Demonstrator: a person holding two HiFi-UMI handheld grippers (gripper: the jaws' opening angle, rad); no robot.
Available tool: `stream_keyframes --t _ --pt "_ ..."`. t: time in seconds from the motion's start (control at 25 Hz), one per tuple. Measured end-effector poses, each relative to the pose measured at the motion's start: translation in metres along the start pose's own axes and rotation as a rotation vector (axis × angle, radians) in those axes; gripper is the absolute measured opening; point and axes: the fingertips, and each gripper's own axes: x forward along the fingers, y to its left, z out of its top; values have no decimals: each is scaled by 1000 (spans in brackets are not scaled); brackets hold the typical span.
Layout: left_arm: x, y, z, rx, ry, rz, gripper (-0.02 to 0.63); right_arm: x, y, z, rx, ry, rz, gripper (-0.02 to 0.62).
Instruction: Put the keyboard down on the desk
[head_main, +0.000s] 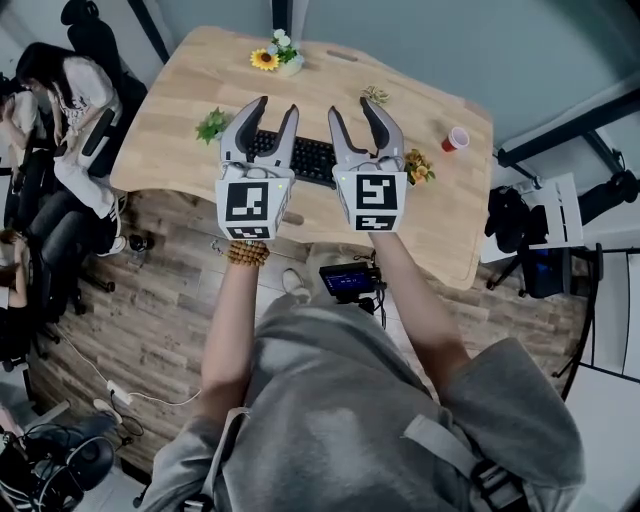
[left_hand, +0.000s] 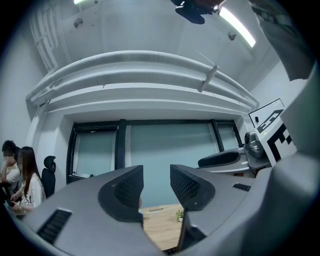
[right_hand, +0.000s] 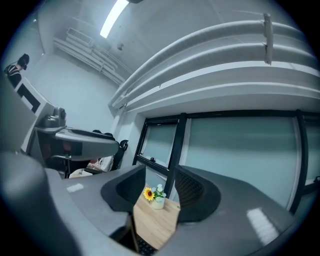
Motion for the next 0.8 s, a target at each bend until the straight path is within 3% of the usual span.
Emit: stream_keyframes --t 0.2,0.8 --pt "-5 -3 -7 9 -19 30 113 -9 7 -15 9 25 9 174" --pt "-8 -25 -53 2 49 30 61 -32 8 -58 35 56 13 79"
